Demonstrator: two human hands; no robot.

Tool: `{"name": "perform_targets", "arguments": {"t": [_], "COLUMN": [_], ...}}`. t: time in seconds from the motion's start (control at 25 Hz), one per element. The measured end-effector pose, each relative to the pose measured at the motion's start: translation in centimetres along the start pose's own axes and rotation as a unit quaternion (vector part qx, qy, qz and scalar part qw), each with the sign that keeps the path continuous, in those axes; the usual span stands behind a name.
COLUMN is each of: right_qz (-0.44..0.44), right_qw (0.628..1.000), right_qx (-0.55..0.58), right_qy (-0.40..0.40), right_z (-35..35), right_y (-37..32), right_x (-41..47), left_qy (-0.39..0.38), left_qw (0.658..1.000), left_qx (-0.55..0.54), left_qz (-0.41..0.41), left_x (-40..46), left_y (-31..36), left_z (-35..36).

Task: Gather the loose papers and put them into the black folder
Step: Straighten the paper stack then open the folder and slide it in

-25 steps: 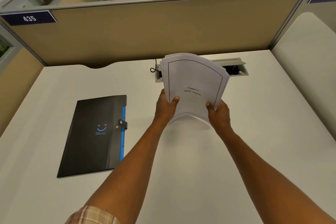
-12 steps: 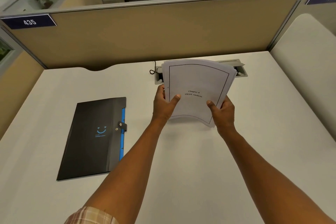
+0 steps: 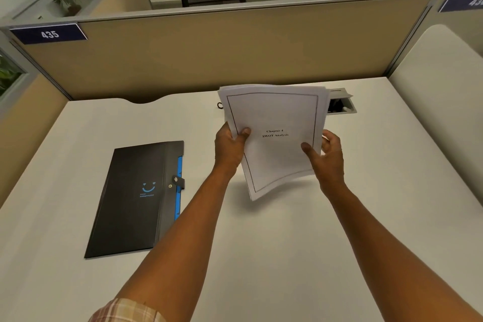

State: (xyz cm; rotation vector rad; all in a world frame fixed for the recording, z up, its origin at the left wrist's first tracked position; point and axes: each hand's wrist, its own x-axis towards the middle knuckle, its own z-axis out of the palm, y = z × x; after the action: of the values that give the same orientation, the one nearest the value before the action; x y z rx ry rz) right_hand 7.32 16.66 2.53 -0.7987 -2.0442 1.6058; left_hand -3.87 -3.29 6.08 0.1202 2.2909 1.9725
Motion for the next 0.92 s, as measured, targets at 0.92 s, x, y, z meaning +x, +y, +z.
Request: {"name": "perform_targets", "arguments": {"t": [0.92], "right_qz": [-0.019], "right_qw": [0.99], "right_qx": [0.09], "right_qy": [-0.103], "right_z": [-4.5], "right_y": [-2.1], "right_x": [2.4], "left_qy": [-0.132], "left_qw": [0.985], "left_qx": [-0.054], "left_qz": [-0.093], "left_x": [3.6], "left_y": [0.5], "left_z": [-8.4]}}
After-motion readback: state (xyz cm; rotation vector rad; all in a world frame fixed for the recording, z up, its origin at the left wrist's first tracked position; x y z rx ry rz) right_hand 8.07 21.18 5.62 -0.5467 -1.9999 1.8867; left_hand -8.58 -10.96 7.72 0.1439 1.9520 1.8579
